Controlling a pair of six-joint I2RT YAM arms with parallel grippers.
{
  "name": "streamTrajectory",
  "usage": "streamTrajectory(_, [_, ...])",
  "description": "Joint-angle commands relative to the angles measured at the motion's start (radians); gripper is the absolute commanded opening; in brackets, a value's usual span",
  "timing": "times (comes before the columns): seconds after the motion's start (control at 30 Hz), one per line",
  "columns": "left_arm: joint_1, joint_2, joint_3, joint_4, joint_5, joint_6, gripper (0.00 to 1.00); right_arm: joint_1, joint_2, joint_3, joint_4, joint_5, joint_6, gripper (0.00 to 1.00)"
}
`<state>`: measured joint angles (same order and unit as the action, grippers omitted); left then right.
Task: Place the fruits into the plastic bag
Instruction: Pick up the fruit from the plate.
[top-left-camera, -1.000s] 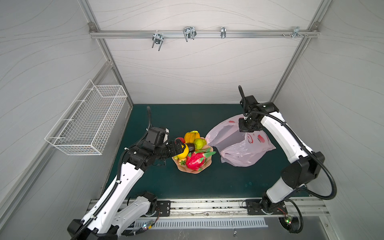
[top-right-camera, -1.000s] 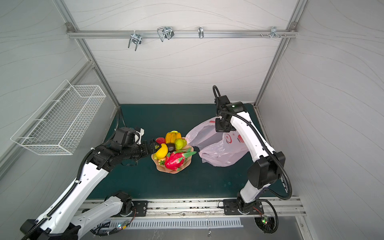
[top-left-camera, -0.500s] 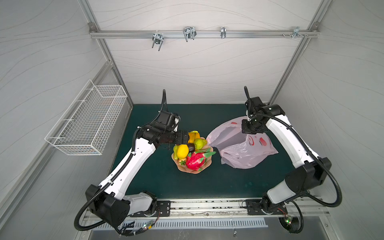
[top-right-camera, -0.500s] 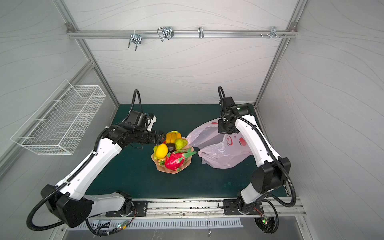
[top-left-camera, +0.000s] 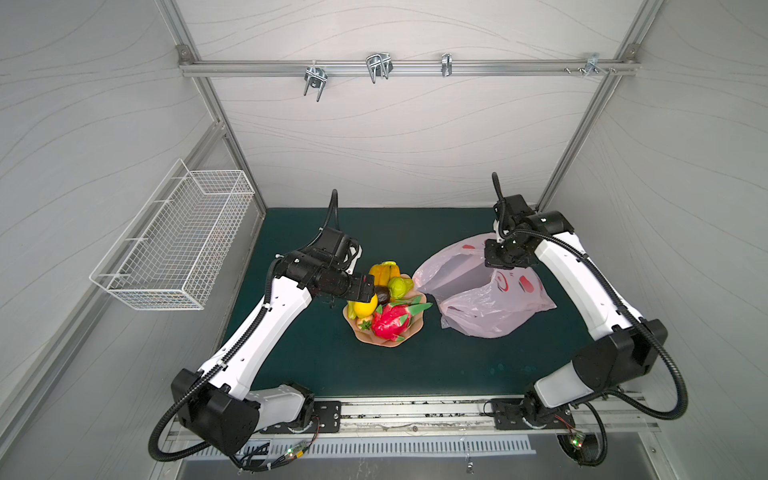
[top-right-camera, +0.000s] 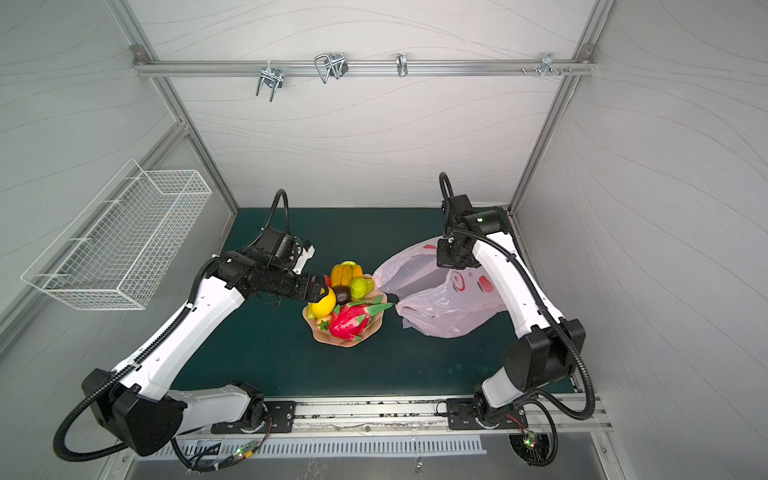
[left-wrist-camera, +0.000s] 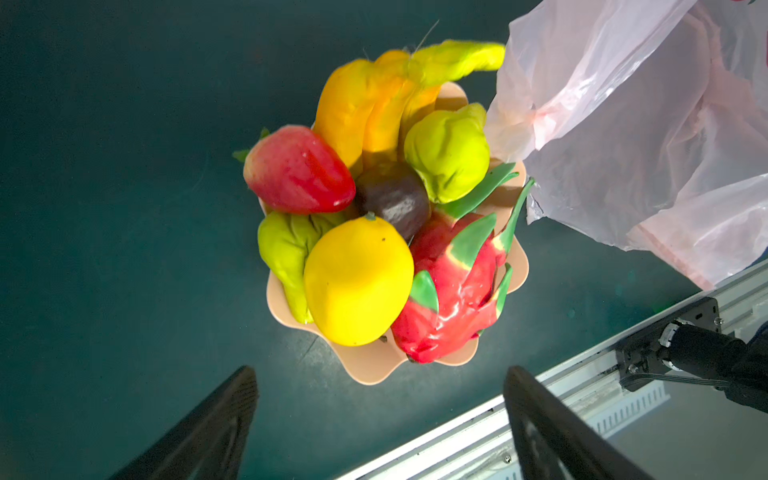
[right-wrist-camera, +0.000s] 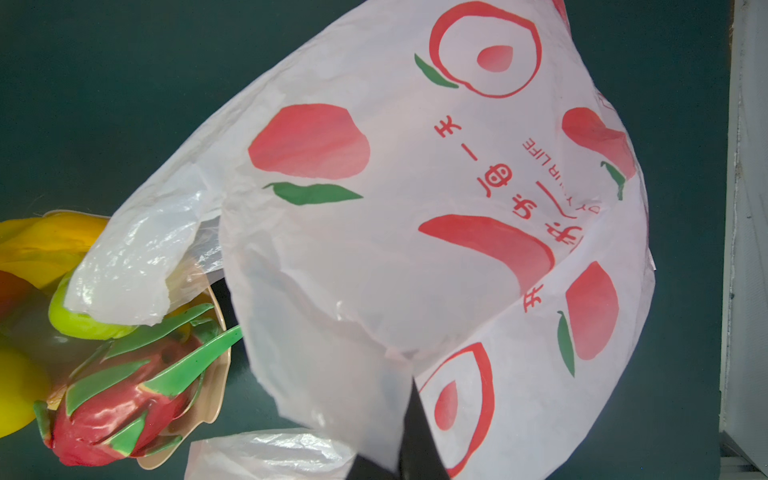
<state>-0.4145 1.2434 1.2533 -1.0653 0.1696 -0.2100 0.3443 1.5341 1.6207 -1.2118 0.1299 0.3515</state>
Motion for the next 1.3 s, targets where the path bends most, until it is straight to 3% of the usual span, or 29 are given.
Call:
streamTrajectory(0.0, [-0.004,-0.034,-0.031,-0.051,0.03,-0.061,0.95,-0.008,-0.033,-0.003,-0.005,-0.011,-0.003,0.0])
streamTrajectory(0.37, [-0.026,-0.001,-0.086,-0.044,-0.073,-0.135,0.94,-0.007,-0.04,-0.01,0.008,-0.023,-0.006,0.0])
streamTrajectory(0.63, [-0.057,0.136,-0.026,0.009,-0.144,-0.172,0.91,-0.008,-0.045,-0.026,0.018,-0.024,-0.011,0.0])
streamTrajectory(1.27, [-0.076,0.25,-0.01,0.093,-0.133,-0.216,0.85,-0.008,-0.045,-0.032,0.038,-0.036,-0.015,0.0])
